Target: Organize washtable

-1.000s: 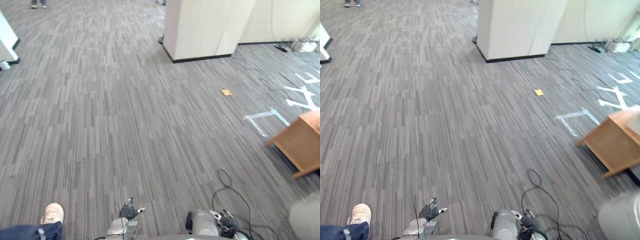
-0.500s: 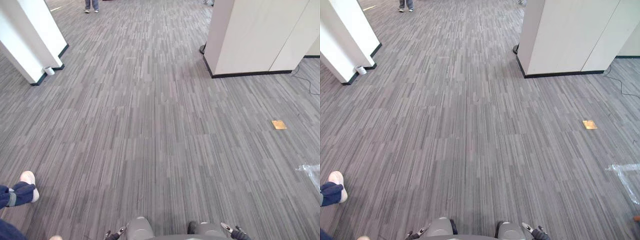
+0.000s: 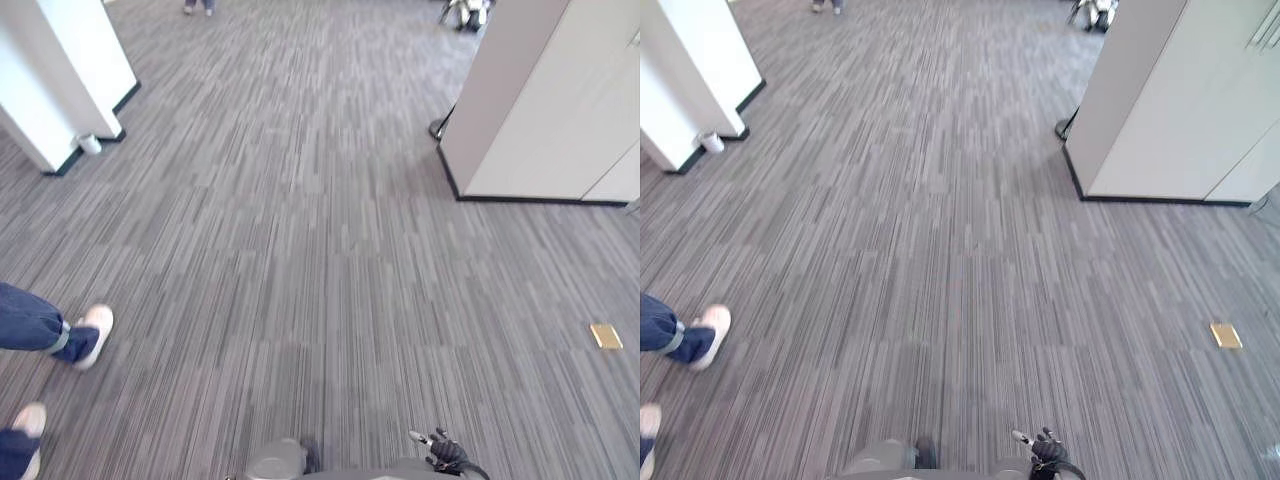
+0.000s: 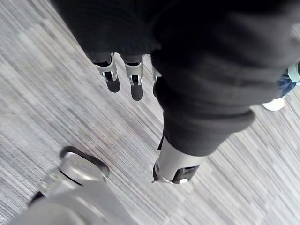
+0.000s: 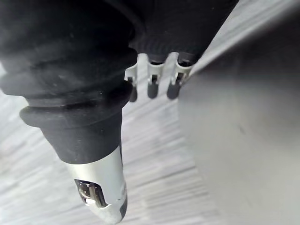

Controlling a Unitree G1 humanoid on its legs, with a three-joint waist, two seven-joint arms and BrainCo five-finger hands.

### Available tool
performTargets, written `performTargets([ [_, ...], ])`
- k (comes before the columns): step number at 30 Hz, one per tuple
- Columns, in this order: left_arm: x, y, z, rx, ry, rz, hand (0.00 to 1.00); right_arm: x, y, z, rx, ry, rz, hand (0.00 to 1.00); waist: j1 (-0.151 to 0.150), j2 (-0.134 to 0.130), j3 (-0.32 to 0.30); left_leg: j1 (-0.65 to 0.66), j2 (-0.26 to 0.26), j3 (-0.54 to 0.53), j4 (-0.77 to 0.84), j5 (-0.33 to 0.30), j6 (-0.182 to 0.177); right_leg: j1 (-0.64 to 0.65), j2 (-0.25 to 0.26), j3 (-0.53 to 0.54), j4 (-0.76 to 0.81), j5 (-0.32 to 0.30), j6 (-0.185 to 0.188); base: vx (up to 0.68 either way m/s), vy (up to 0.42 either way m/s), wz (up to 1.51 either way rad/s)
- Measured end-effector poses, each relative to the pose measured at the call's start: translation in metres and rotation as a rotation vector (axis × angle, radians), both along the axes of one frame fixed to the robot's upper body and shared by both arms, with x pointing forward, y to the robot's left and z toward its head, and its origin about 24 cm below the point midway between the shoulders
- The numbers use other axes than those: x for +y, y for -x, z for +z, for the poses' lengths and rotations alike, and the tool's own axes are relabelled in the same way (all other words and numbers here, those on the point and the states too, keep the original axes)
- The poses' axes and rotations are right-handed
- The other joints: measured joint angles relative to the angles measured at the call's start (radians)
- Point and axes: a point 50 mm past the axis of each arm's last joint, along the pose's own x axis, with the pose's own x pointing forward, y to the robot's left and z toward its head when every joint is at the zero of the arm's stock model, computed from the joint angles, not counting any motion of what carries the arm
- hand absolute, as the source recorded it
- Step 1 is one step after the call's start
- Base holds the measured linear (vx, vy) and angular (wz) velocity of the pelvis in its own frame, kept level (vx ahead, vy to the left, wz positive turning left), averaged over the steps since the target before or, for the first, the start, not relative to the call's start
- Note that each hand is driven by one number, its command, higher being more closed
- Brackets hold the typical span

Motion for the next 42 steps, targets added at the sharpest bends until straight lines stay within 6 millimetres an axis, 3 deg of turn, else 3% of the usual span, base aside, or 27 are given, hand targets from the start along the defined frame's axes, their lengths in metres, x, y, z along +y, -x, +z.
performTargets([
  [2,-0.001,-0.029,0.003,-0.044,-0.016,-0.126,0.00,-0.008,-0.004,0.004,-0.048,0.019,-0.058,0.00,-0.058,0.013,0.004,0.118,0.000,-0.070,-0.089,-0.019,-0.006,-0.163,0.053,-0.121,-0.040,-0.145,-0.021,0.55,0.054,0.73],
  [4,-0.007,-0.058,0.007,-0.103,-0.017,-0.206,0.00,-0.016,0.008,0.003,-0.021,0.034,-0.097,0.00,-0.080,0.025,0.018,0.176,0.006,-0.109,-0.100,-0.043,-0.008,-0.241,0.068,-0.188,-0.217,-0.191,-0.029,0.54,-0.026,0.95],
  [5,-0.019,-0.081,0.011,-0.162,-0.005,-0.250,0.00,-0.020,0.023,0.001,0.016,0.033,-0.140,0.00,-0.085,0.036,0.026,0.233,0.008,-0.139,-0.119,-0.082,-0.026,-0.292,0.074,-0.252,-0.491,-0.153,-0.048,0.65,-0.065,0.89],
  [7,-0.028,-0.097,0.016,-0.222,-0.003,-0.268,0.00,-0.013,0.040,-0.003,0.064,-0.003,-0.197,0.00,-0.100,0.038,0.025,0.307,0.014,-0.144,-0.157,-0.127,-0.060,-0.328,0.085,-0.350,-0.841,-0.043,-0.046,0.73,-0.111,0.58],
  [9,-0.033,-0.089,0.014,-0.213,0.013,-0.239,0.00,-0.009,0.050,-0.005,0.087,-0.035,-0.262,0.00,-0.119,0.033,0.021,0.376,0.033,-0.126,-0.100,-0.167,-0.124,-0.355,0.094,-0.397,-0.877,-0.054,-0.097,0.94,-0.201,0.36],
  [11,-0.039,-0.078,0.010,-0.188,0.036,-0.208,0.00,-0.012,0.058,-0.005,0.090,-0.038,-0.297,0.00,-0.128,0.049,0.012,0.354,0.077,-0.122,0.097,-0.175,-0.152,-0.343,0.116,-0.361,-0.795,0.047,-0.224,0.93,-0.239,0.10],
  [12,-0.044,-0.070,0.008,-0.179,0.058,-0.153,0.00,-0.023,0.062,-0.001,0.070,-0.008,-0.344,0.00,-0.124,0.103,0.005,0.240,0.151,-0.125,0.420,-0.068,-0.263,-0.307,0.155,-0.377,-0.731,0.064,-0.241,0.93,-0.250,-0.22],
  [13,-0.046,-0.066,0.006,-0.171,0.070,-0.126,0.00,-0.028,0.061,0.000,0.064,0.005,-0.342,0.00,-0.120,0.132,0.008,0.197,0.182,-0.131,0.542,0.043,-0.281,-0.280,0.181,-0.378,-0.722,0.049,-0.243,1.09,-0.247,-0.78],
  [14,-0.046,-0.052,0.002,-0.128,0.086,-0.087,0.00,-0.035,0.052,0.002,0.049,0.026,-0.310,0.00,-0.099,0.160,0.009,0.107,0.237,-0.124,0.744,0.253,-0.312,-0.229,0.254,-0.341,-0.730,-0.009,-0.251,0.71,-0.111,-0.95],
  [15,-0.043,-0.047,0.001,-0.112,0.086,-0.065,0.00,-0.035,0.045,0.003,0.034,0.027,-0.294,0.00,-0.094,0.172,0.007,0.061,0.265,-0.100,0.842,0.243,-0.309,-0.200,0.279,-0.313,-0.731,-0.037,-0.255,0.88,-0.129,-1.31],
  [17,-0.022,-0.037,0.002,-0.113,0.044,0.023,0.00,-0.028,0.025,0.003,0.016,0.016,-0.208,0.00,-0.064,0.113,0.042,-0.073,0.343,0.006,1.047,0.146,-0.191,-0.009,0.323,-0.214,-0.804,-0.108,-0.245,0.85,-0.144,-1.03],
  [18,-0.018,-0.034,0.002,-0.105,0.034,0.023,0.00,-0.025,0.020,0.003,0.015,0.013,-0.174,0.00,-0.052,0.091,0.044,-0.109,0.350,0.028,1.049,0.114,-0.161,0.047,0.327,-0.187,-0.841,-0.117,-0.235,0.80,-0.106,-0.98],
  [21,-0.012,-0.009,0.000,-0.046,0.022,0.044,0.00,-0.013,-0.006,0.004,-0.017,-0.008,-0.085,0.00,-0.024,0.063,0.039,-0.307,0.347,0.065,0.824,-0.005,-0.164,0.233,0.324,-0.066,-0.988,-0.127,-0.176,0.74,-0.003,-1.18],
  [24,-0.015,0.005,-0.002,-0.014,0.038,0.085,0.00,-0.004,-0.020,0.006,-0.049,-0.029,-0.082,0.00,0.019,0.055,0.039,-0.390,0.255,0.052,0.227,0.035,-0.214,0.379,0.261,-0.002,-1.087,-0.176,-0.093,0.90,0.236,-0.86],
  [25,-0.021,0.008,-0.002,-0.009,0.049,0.075,0.00,-0.008,-0.019,0.006,-0.050,-0.015,-0.077,0.00,0.025,0.082,0.028,-0.413,0.239,0.044,0.045,0.058,-0.252,0.429,0.256,0.006,-1.122,-0.195,-0.062,0.64,0.280,-0.61],
  [26,-0.029,0.014,-0.004,0.007,0.068,0.074,0.00,-0.011,-0.010,0.004,-0.028,-0.003,-0.074,0.00,0.040,0.112,0.010,-0.462,0.249,0.027,0.048,0.085,-0.225,0.463,0.258,0.026,-1.115,-0.229,-0.041,0.86,0.421,-0.66],
  [27,-0.029,0.017,-0.004,0.012,0.071,0.096,0.00,-0.009,-0.008,0.003,-0.018,-0.008,-0.075,0.00,0.050,0.107,0.008,-0.467,0.241,0.015,0.094,0.170,-0.189,0.475,0.244,0.034,-1.087,-0.247,-0.034,0.89,0.475,-0.52],
  [28,-0.024,0.019,-0.003,0.017,0.058,0.092,0.00,-0.006,-0.003,0.001,0.001,-0.019,-0.075,0.00,0.045,0.080,-0.013,-0.446,0.191,-0.005,0.113,0.252,-0.131,0.443,0.192,0.040,-0.957,-0.252,-0.027,1.05,0.585,-0.28],
  [30,-0.006,0.023,-0.001,0.027,0.011,0.077,0.00,0.004,0.004,-0.002,0.025,-0.037,-0.050,0.00,0.039,-0.003,-0.039,-0.395,0.111,0.020,0.119,0.221,-0.066,0.283,0.091,0.087,-0.566,-0.195,-0.004,0.82,0.458,0.03],
  [31,0.007,0.020,0.002,0.030,-0.024,0.047,0.00,0.012,0.012,-0.005,0.050,-0.057,-0.052,0.00,0.026,-0.050,-0.037,-0.337,0.054,0.029,0.128,0.158,-0.038,0.201,0.039,0.122,-0.345,-0.019,0.031,0.63,0.313,0.27],
  [32,0.010,0.017,0.002,0.031,-0.033,0.031,0.00,0.016,0.015,-0.006,0.061,-0.074,-0.065,0.00,0.016,-0.059,-0.029,-0.297,0.033,0.026,0.125,0.132,-0.033,0.169,0.017,0.123,-0.240,0.045,0.046,0.75,0.336,0.33],
  [33,0.011,0.013,0.002,0.040,-0.040,-0.009,0.00,0.014,0.016,-0.006,0.057,-0.072,-0.088,0.00,0.003,-0.052,-0.019,-0.200,0.006,0.010,0.105,0.088,-0.034,0.112,-0.019,0.080,-0.065,0.043,0.030,0.71,0.276,0.29],
  [35,0.004,-0.004,0.001,0.021,-0.036,-0.114,0.00,-0.002,0.015,-0.003,0.032,-0.016,-0.074,0.00,-0.031,-0.004,-0.027,-0.021,0.005,-0.042,0.006,0.046,-0.027,0.035,-0.019,-0.065,0.047,-0.049,-0.026,0.72,0.260,0.44],
  [38,-0.005,-0.051,0.006,-0.073,-0.042,-0.260,0.00,-0.015,0.025,-0.001,0.041,0.031,-0.077,0.00,-0.066,0.023,-0.018,0.119,0.004,-0.110,-0.096,0.026,-0.032,-0.156,0.001,-0.208,-0.082,-0.173,-0.014,0.69,0.096,0.74],
  [39,-0.014,-0.071,0.009,-0.116,-0.034,-0.316,0.00,-0.018,0.029,-0.001,0.041,0.034,-0.097,0.00,-0.083,0.032,-0.002,0.167,0.006,-0.136,-0.112,0.007,-0.046,-0.216,0.007,-0.261,-0.244,-0.190,-0.022,0.85,0.003,0.72],
  [41,-0.024,-0.091,0.014,-0.179,-0.027,-0.350,0.00,-0.017,0.035,-0.003,0.076,0.020,-0.108,0.00,-0.095,0.044,0.017,0.232,0.015,-0.141,-0.134,-0.036,-0.075,-0.264,0.042,-0.320,-0.629,-0.115,-0.025,0.71,-0.050,0.60],
  [42,-0.028,-0.099,0.017,-0.216,-0.029,-0.354,0.00,-0.015,0.041,-0.004,0.099,0.011,-0.114,0.00,-0.110,0.037,0.015,0.269,0.014,-0.142,-0.150,-0.070,-0.091,-0.282,0.060,-0.339,-0.883,-0.033,0.005,0.58,-0.096,0.64],
])
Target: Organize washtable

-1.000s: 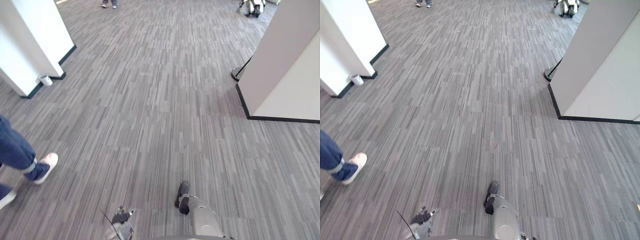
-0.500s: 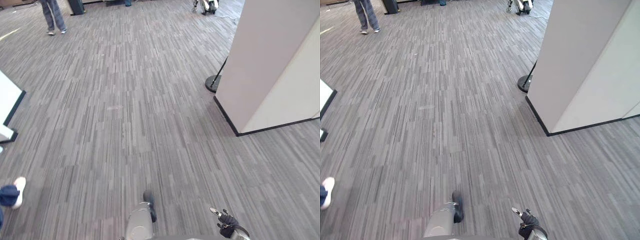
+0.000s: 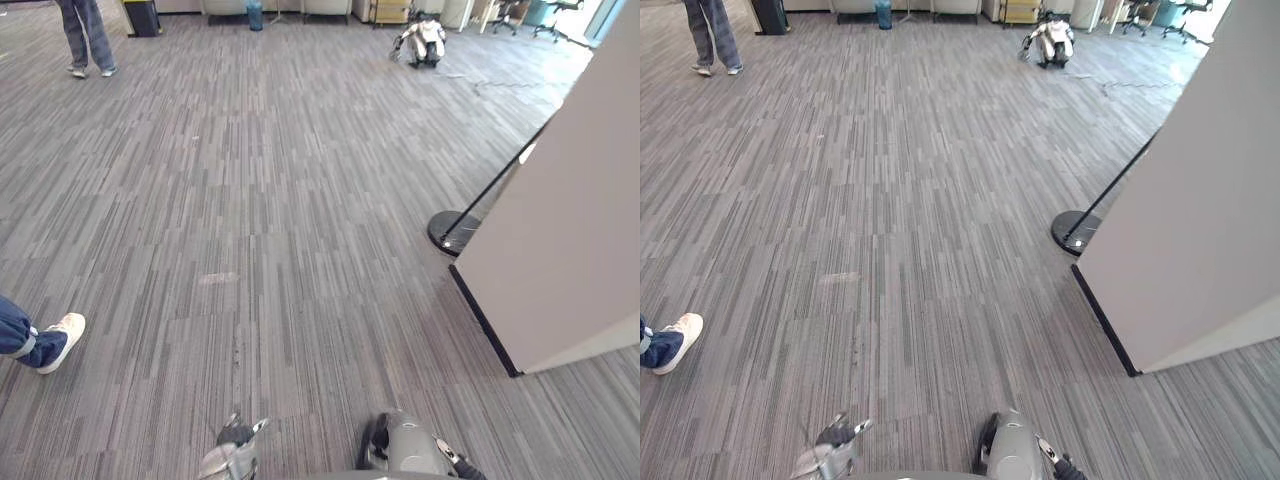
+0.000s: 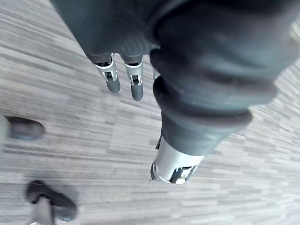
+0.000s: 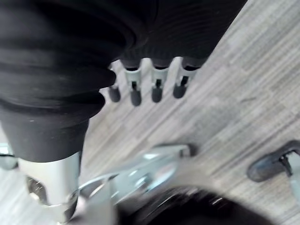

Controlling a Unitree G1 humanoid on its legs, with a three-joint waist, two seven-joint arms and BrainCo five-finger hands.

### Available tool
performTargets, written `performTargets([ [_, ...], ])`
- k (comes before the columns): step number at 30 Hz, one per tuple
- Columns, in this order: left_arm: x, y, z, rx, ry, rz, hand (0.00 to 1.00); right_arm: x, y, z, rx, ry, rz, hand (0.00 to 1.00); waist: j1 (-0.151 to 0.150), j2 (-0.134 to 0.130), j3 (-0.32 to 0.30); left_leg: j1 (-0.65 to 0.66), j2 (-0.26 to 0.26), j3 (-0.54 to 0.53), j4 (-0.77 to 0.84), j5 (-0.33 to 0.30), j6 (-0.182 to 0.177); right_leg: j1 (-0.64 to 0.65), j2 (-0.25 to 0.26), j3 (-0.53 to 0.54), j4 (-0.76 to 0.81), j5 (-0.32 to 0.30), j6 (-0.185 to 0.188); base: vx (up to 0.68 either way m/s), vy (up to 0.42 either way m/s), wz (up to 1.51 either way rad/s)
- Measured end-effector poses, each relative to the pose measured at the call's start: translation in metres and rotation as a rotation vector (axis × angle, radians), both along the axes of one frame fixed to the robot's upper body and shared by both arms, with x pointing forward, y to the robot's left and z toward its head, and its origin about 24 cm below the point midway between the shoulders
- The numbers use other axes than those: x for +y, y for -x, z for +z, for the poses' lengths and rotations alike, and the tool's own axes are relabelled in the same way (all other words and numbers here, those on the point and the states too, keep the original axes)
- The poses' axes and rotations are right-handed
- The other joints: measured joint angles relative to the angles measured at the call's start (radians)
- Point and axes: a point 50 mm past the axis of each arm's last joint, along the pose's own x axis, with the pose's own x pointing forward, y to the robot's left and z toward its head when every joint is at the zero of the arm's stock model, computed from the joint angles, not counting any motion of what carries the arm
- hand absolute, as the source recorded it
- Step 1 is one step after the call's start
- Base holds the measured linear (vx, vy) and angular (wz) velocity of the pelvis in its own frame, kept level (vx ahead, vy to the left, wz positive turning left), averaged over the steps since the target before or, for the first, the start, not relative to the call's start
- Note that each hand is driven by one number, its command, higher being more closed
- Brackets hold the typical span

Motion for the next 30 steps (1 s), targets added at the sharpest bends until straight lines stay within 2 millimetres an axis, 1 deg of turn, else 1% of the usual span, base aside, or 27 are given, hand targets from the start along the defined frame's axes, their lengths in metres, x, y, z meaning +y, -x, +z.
performTargets([
  [1,-0.004,-0.003,0.001,-0.012,0.006,-0.001,0.00,0.003,0.007,-0.002,0.024,-0.016,-0.023,0.00,-0.005,0.001,0.000,0.032,0.009,-0.004,-0.001,-0.034,-0.018,-0.030,0.004,0.010,-0.038,0.010,-0.003,0.96,-0.215,0.71],
  [2,-0.003,0.010,-0.003,0.012,0.007,0.017,0.00,0.006,0.018,-0.004,0.058,-0.031,-0.046,0.00,-0.008,-0.017,-0.008,0.058,0.014,-0.013,0.079,-0.073,-0.049,-0.039,0.012,0.023,0.004,-0.027,-0.065,0.66,-0.169,0.45],
  [3,0.000,0.019,-0.005,0.036,0.004,0.025,0.00,0.008,0.021,-0.004,0.067,-0.041,-0.052,0.00,-0.014,-0.027,-0.011,0.045,0.018,-0.013,0.172,-0.085,-0.067,-0.036,0.024,0.059,0.027,0.026,-0.148,1.06,-0.329,0.28],
  [4,0.001,0.029,-0.008,0.061,0.015,0.072,0.00,0.003,0.026,-0.004,0.071,-0.035,-0.074,0.00,-0.017,-0.005,-0.025,-0.035,0.072,-0.005,0.435,-0.078,-0.099,-0.012,0.056,0.062,0.080,0.067,-0.183,0.88,-0.325,-0.03],
  [5,0.001,0.039,-0.010,0.082,0.032,0.123,0.00,-0.006,0.024,-0.002,0.064,-0.010,-0.074,0.00,-0.008,0.044,-0.029,-0.135,0.150,0.015,0.705,0.054,-0.167,0.034,0.107,0.056,0.098,0.085,-0.179,1.05,-0.372,-0.29],
  [6,0.001,0.048,-0.012,0.101,0.040,0.158,0.00,-0.010,0.021,0.000,0.053,0.006,-0.069,0.00,0.001,0.069,-0.030,-0.172,0.189,0.024,0.810,0.173,-0.188,0.061,0.139,0.060,0.095,0.086,-0.187,0.84,-0.230,-1.00],
  [7,0.002,0.071,-0.017,0.167,0.049,0.211,0.00,-0.021,0.010,0.004,0.018,0.041,-0.057,0.00,0.020,0.110,-0.028,-0.243,0.278,0.066,0.988,0.325,-0.181,0.109,0.224,0.101,0.086,0.037,-0.215,0.84,-0.146,-1.39],
  [8,0.003,0.081,-0.020,0.203,0.064,0.252,0.00,-0.021,-0.009,0.006,-0.032,0.044,-0.068,0.00,0.039,0.118,-0.017,-0.313,0.331,0.132,1.140,0.271,-0.121,0.164,0.261,0.153,0.085,-0.007,-0.228,0.83,-0.117,-1.38],
  [9,0.005,0.082,-0.020,0.205,0.059,0.261,0.00,-0.019,-0.015,0.007,-0.042,0.044,-0.067,0.00,0.044,0.102,-0.007,-0.338,0.339,0.152,1.177,0.244,-0.091,0.195,0.266,0.177,0.076,-0.024,-0.226,0.80,-0.113,-1.01],
  [10,0.014,0.086,-0.019,0.211,0.038,0.276,0.00,-0.014,-0.026,0.007,-0.062,0.031,-0.049,0.00,0.054,0.057,0.013,-0.408,0.335,0.180,1.209,0.175,-0.057,0.300,0.265,0.223,0.023,-0.049,-0.217,0.62,-0.084,-0.58],
  [12,0.019,0.093,-0.018,0.221,0.021,0.283,0.00,-0.001,-0.040,0.008,-0.083,0.016,0.006,0.00,0.073,0.020,0.009,-0.516,0.311,0.184,1.122,0.098,-0.066,0.416,0.259,0.282,-0.055,-0.057,-0.192,0.88,-0.067,-0.96],
  [13,0.020,0.094,-0.018,0.221,0.023,0.295,0.00,0.004,-0.053,0.010,-0.110,0.008,0.029,0.00,0.095,0.013,0.011,-0.576,0.301,0.178,0.977,0.063,-0.077,0.472,0.254,0.316,-0.086,-0.062,-0.178,0.84,-0.005,-1.20],
  [14,0.021,0.094,-0.018,0.219,0.020,0.292,0.00,0.010,-0.062,0.011,-0.129,0.000,0.054,0.00,0.097,0.008,0.011,-0.611,0.281,0.164,0.824,0.060,-0.078,0.502,0.244,0.342,-0.107,-0.072,-0.167,0.67,0.086,-1.06],
  [15,0.020,0.094,-0.018,0.214,0.023,0.299,0.00,0.015,-0.074,0.014,-0.160,-0.008,0.071,0.00,0.102,0.003,0.015,-0.633,0.241,0.128,0.562,0.075,-0.100,0.548,0.226,0.375,-0.130,-0.089,-0.139,0.53,0.117,-0.80],
  [16,0.020,0.095,-0.017,0.211,0.021,0.306,0.00,0.017,-0.079,0.016,-0.175,-0.008,0.077,0.00,0.102,0.004,0.014,-0.626,0.220,0.097,0.407,0.098,-0.125,0.565,0.216,0.393,-0.139,-0.099,-0.124,0.65,0.217,-0.88],
  [17,0.016,0.096,-0.018,0.215,0.029,0.306,0.00,0.016,-0.083,0.018,-0.201,0.004,0.081,0.00,0.102,0.027,0.009,-0.618,0.205,0.029,0.168,0.141,-0.187,0.606,0.211,0.420,-0.161,-0.119,-0.098,0.65,0.324,-0.71],
  [18,0.013,0.097,-0.018,0.218,0.034,0.308,0.00,0.015,-0.083,0.018,-0.207,0.011,0.081,0.00,0.106,0.037,0.007,-0.624,0.207,0.006,0.120,0.142,-0.190,0.626,0.207,0.433,-0.165,-0.140,-0.085,0.65,0.386,-1.05],
  [19,0.010,0.104,-0.019,0.237,0.033,0.317,0.00,0.014,-0.078,0.017,-0.197,0.015,0.085,0.00,0.126,0.047,0.000,-0.634,0.220,-0.007,0.134,0.142,-0.182,0.667,0.189,0.472,-0.148,-0.210,-0.069,0.67,0.485,-1.13],
  [20,0.011,0.109,-0.019,0.247,0.032,0.334,0.00,0.020,-0.068,0.013,-0.167,-0.002,0.082,0.00,0.139,0.034,-0.022,-0.657,0.213,-0.001,0.252,0.238,-0.163,0.666,0.154,0.509,-0.072,-0.267,-0.069,0.72,0.526,-1.25],
  [21,0.017,0.111,-0.019,0.250,0.019,0.340,0.00,0.024,-0.058,0.008,-0.131,-0.019,0.082,0.00,0.146,0.002,-0.043,-0.655,0.195,0.033,0.292,0.248,-0.153,0.610,0.123,0.515,0.063,-0.279,-0.056,0.87,0.592,-1.08],
  [22,0.027,0.113,-0.017,0.250,-0.008,0.337,0.00,0.027,-0.051,0.006,-0.108,-0.028,0.085,0.00,0.145,-0.038,-0.059,-0.621,0.160,0.075,0.301,0.226,-0.104,0.496,0.067,0.523,0.310,-0.248,-0.047,0.72,0.466,-0.69],
  [23,0.031,0.113,-0.016,0.251,-0.020,0.329,0.00,0.029,-0.051,0.006,-0.109,-0.030,0.085,0.00,0.138,-0.060,-0.058,-0.596,0.133,0.089,0.300,0.208,-0.075,0.449,0.038,0.531,0.422,-0.199,-0.039,0.65,0.420,-0.27],
  [24,0.037,0.111,-0.015,0.252,-0.037,0.314,0.00,0.030,-0.046,0.005,-0.096,-0.035,0.077,0.00,0.110,-0.072,-0.053,-0.552,0.092,0.091,0.287,0.184,-0.038,0.395,0.000,0.524,0.565,-0.080,-0.034,0.49,0.319,0.30],
  [25,0.039,0.105,-0.015,0.250,-0.049,0.281,0.00,0.029,-0.037,0.003,-0.080,-0.042,0.043,0.00,0.082,-0.076,-0.050,-0.477,0.058,0.088,0.256,0.169,-0.007,0.350,-0.035,0.502,0.702,-0.028,-0.028,0.69,0.406,0.33],
  [26,0.036,0.095,-0.015,0.238,-0.046,0.259,0.00,0.024,-0.036,0.003,-0.085,-0.034,0.016,0.00,0.067,-0.056,-0.042,-0.391,0.049,0.080,0.214,0.153,0.009,0.318,-0.047,0.450,0.760,-0.061,-0.027,0.55,0.302,0.25],
  [28,0.031,0.075,-0.014,0.196,-0.044,0.210,0.00,0.018,-0.036,0.005,-0.098,-0.010,0.017,0.00,0.059,-0.024,-0.043,-0.287,0.052,0.060,0.124,0.151,0.009,0.288,-0.045,0.307,0.675,-0.149,-0.013,0.49,0.247,0.29],
  [30,0.027,0.050,-0.009,0.119,-0.037,0.186,0.00,0.017,-0.038,0.006,-0.109,-0.005,0.015,0.00,0.055,-0.017,-0.043,-0.231,0.053,0.051,0.064,0.151,0.007,0.254,0.003,0.247,0.414,-0.183,0.010,0.47,0.134,0.38],
])
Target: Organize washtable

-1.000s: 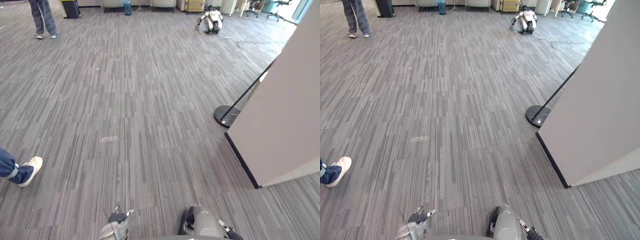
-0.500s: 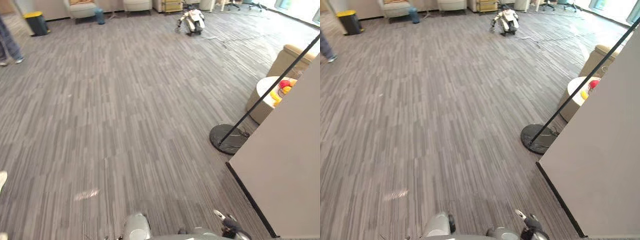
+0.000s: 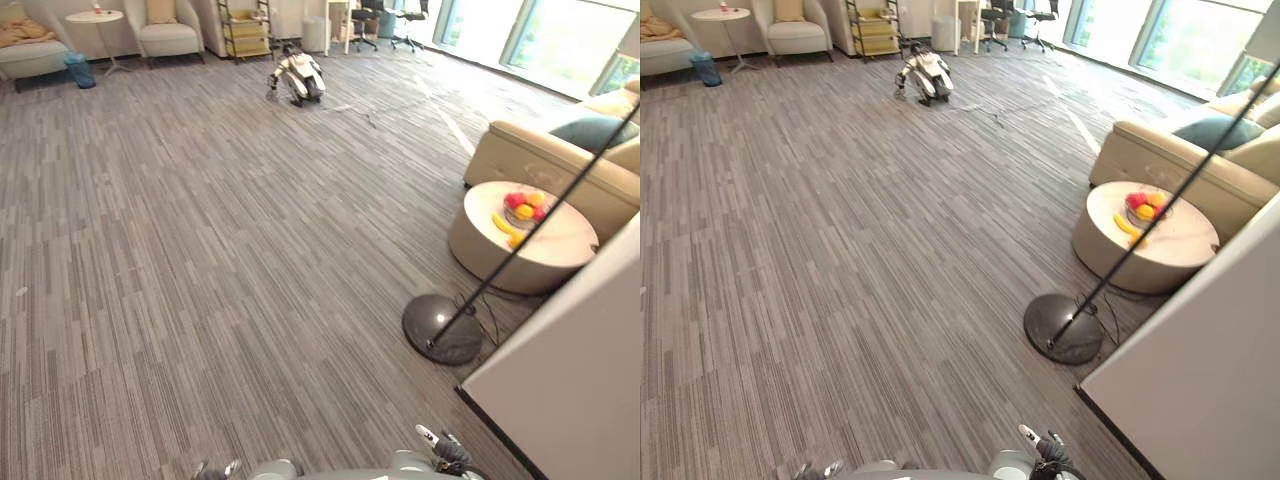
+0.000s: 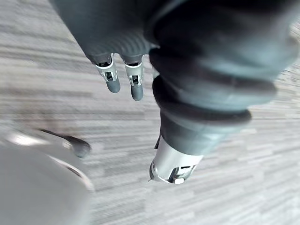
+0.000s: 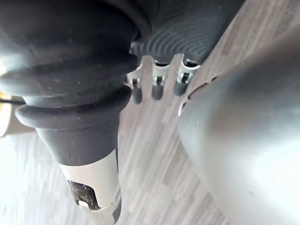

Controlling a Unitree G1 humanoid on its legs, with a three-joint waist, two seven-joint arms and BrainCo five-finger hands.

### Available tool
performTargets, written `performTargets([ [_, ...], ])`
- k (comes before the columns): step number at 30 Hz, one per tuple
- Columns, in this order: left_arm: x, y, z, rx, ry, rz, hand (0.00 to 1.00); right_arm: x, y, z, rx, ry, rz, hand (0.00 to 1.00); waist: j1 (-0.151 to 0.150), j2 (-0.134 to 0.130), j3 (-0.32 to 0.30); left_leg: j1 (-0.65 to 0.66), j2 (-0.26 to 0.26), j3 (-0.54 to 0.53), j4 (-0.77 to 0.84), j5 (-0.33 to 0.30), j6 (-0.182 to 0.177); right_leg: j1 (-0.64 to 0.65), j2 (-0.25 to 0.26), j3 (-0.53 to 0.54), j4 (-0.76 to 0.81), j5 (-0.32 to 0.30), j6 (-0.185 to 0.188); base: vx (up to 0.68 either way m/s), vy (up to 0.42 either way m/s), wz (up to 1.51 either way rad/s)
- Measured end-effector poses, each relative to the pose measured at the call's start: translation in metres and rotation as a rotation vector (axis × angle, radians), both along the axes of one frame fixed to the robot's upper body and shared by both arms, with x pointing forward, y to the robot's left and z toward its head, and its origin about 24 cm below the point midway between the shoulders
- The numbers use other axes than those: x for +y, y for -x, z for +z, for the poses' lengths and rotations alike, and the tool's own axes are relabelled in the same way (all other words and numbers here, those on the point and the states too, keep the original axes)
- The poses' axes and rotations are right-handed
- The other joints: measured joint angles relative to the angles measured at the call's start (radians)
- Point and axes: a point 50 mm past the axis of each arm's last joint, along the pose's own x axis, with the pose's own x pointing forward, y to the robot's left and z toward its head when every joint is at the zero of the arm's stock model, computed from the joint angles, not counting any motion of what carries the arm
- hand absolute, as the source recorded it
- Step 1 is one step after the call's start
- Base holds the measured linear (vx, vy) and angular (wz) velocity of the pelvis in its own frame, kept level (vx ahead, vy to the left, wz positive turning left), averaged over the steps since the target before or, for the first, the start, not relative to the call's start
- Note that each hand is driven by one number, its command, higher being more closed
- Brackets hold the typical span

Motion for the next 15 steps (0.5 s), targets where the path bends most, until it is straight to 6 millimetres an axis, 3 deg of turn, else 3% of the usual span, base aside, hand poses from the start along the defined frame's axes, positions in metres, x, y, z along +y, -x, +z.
performTargets([
  [1,-0.002,-0.010,0.002,-0.034,0.001,-0.003,0.00,-0.001,0.000,0.000,-0.001,0.000,-0.011,0.00,-0.006,0.000,0.000,0.018,-0.002,-0.011,-0.018,-0.004,-0.007,-0.016,0.054,0.030,-0.207,0.012,0.010,0.41,0.014,0.48],
  [2,-0.005,-0.014,0.003,-0.051,0.003,-0.001,0.00,-0.003,0.003,0.000,0.008,-0.001,-0.030,0.00,-0.017,-0.012,-0.002,0.032,-0.019,-0.025,-0.019,-0.011,-0.018,-0.018,0.092,0.080,-0.364,0.093,-0.025,0.41,-0.008,0.60],
  [3,-0.007,-0.015,0.003,-0.056,0.005,0.000,0.00,-0.003,0.006,-0.001,0.020,-0.002,-0.034,0.00,-0.016,-0.021,-0.002,0.045,-0.031,-0.026,-0.019,-0.017,-0.026,-0.016,0.092,0.097,-0.402,0.163,-0.036,0.42,-0.040,0.84],
  [4,-0.016,-0.014,0.002,-0.062,0.028,0.030,0.00,-0.004,0.015,-0.003,0.049,-0.005,-0.044,0.00,-0.012,-0.021,-0.005,0.080,-0.035,-0.027,-0.017,-0.040,-0.055,0.006,0.088,0.104,-0.405,0.235,-0.037,0.44,-0.058,0.61],
  [7,-0.028,-0.001,-0.002,-0.055,0.070,0.133,0.00,-0.017,0.021,-0.002,0.063,0.034,-0.022,0.00,0.008,0.033,-0.023,0.079,0.000,-0.030,0.014,-0.054,-0.079,0.059,0.111,0.064,-0.463,0.229,-0.049,0.39,-0.080,0.24],
  [9,-0.030,0.004,-0.004,-0.039,0.078,0.159,0.00,-0.019,0.022,-0.002,0.067,0.039,-0.023,0.00,0.008,0.044,-0.026,0.080,0.009,-0.044,0.017,-0.055,-0.081,0.103,0.122,0.035,-0.528,0.233,-0.053,0.35,-0.101,0.29],
  [15,-0.028,0.016,-0.007,0.000,0.074,0.173,0.00,-0.016,0.027,-0.004,0.097,0.040,-0.004,0.00,0.014,0.035,-0.045,0.107,0.007,-0.052,0.015,-0.054,-0.080,0.206,0.126,-0.008,-0.631,0.242,-0.043,0.15,-0.016,0.20],
])
